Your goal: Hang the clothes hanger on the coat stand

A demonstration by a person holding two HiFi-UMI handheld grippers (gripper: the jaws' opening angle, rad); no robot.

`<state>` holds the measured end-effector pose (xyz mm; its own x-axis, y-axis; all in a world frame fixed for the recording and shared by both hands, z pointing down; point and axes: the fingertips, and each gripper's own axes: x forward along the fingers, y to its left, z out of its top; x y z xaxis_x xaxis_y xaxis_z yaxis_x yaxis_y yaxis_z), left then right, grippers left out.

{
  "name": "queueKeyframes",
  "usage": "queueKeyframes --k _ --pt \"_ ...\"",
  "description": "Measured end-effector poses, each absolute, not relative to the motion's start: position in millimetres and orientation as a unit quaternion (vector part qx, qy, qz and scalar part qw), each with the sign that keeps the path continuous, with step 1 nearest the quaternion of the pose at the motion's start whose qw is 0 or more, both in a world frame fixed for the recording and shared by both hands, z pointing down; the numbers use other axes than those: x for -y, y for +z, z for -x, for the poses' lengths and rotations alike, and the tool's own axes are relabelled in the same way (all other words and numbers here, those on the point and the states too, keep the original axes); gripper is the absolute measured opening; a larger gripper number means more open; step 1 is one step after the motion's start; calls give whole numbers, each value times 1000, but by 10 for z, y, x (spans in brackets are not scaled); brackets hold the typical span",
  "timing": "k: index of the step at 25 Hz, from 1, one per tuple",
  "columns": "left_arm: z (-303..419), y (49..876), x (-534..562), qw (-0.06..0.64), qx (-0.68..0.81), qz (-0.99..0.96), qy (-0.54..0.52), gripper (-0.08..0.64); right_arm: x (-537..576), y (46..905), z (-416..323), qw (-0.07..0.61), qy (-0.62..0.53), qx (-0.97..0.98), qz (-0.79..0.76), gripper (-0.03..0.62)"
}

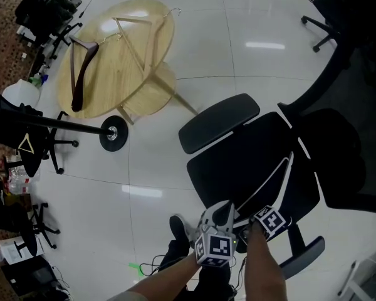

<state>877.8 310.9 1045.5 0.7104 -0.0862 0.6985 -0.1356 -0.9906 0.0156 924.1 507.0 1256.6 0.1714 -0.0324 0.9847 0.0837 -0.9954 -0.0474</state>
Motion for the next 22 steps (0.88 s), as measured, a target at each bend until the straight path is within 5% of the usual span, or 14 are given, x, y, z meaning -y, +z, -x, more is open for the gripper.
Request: queueKeyframes --k 13,22 --pt "-8468 10081 -2960 13 66 -926 371 15 -5105 12161 -9146 74 -620 1 781 118" --pt "-8336 8780 -2989 10 57 -944 325 15 -5222 10493 -9022 98 -531 -29 841 118"
